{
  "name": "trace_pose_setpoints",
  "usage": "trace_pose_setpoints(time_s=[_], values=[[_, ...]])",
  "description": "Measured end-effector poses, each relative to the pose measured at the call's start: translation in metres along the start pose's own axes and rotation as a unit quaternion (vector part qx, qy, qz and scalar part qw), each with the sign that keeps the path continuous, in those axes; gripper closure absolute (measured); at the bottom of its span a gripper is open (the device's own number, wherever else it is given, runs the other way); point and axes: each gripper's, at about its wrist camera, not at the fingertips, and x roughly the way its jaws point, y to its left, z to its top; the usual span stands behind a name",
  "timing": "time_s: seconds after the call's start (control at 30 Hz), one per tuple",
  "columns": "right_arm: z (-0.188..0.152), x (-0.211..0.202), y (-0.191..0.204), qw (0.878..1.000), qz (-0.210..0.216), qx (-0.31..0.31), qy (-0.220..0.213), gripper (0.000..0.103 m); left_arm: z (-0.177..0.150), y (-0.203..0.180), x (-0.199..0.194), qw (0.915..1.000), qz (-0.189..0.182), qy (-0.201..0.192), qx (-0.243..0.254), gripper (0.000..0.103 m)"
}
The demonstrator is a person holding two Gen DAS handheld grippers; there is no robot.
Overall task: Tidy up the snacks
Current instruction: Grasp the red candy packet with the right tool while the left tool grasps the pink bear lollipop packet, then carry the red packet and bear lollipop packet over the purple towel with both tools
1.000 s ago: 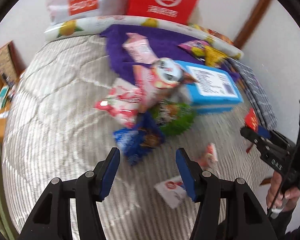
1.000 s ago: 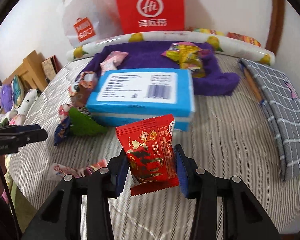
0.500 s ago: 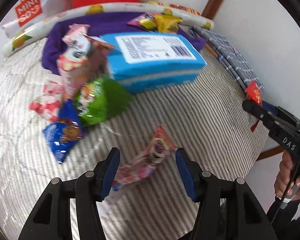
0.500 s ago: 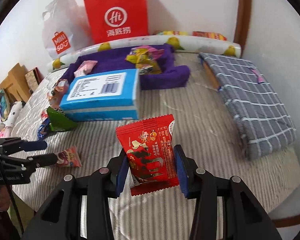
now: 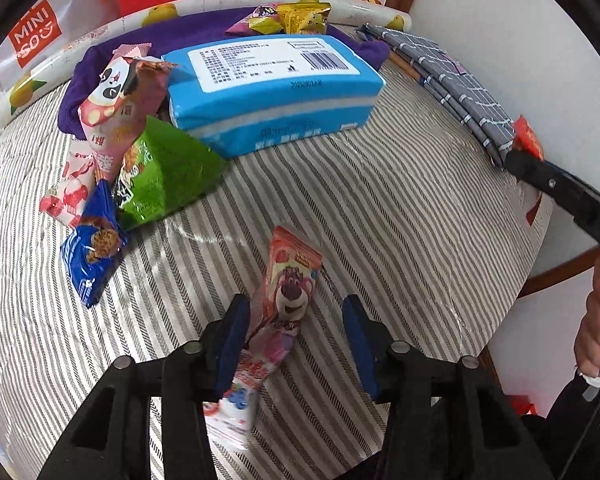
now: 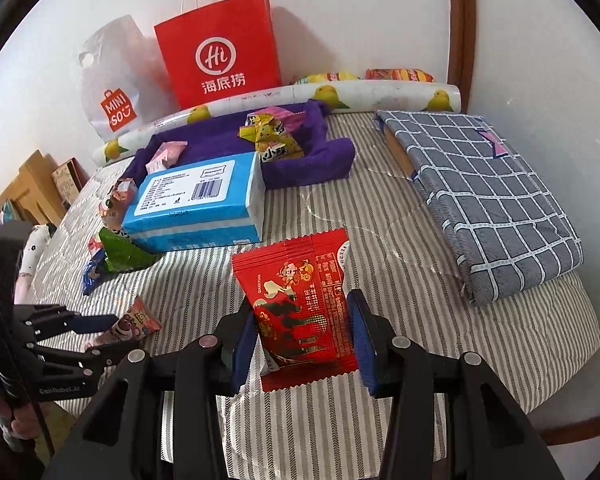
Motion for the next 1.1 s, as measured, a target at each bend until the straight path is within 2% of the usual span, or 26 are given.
trace_pose_setpoints(time_s=[0.17,0.27,0.37,0.77,1.1], values=[[-0.004,-0.005,0.001,1.000,0.001,0.000,-0.003,0.060,-0.004,-0.001,0.003,0.9999,0.011,-0.002,-0.004,0.068],[-0.007,-0.008,0.002,1.000,-0.001,-0.001,-0.006,0.060,-0.006,0.001,0.002,0.9997,0.017,-0.008,-0.012,0.081],[-0.010,-0.010,0.004,1.000,0.001,0.000,-0.005,0.060,-0.007,0.006,-0.001,0.9997,0.006,-0.013,-0.021,0.082],[-0.004,-0.011,0.015,1.000,0.010,-0.007,0.002,0.060,0.000,0.017,-0.040,0.9980,0.003,-0.053,-0.036,0.083],[0.017,-0.011,0.029,1.000,0.016,-0.021,-0.002,0.060,0.023,0.022,-0.067,0.9949,-0.011,-0.092,-0.041,0.083]])
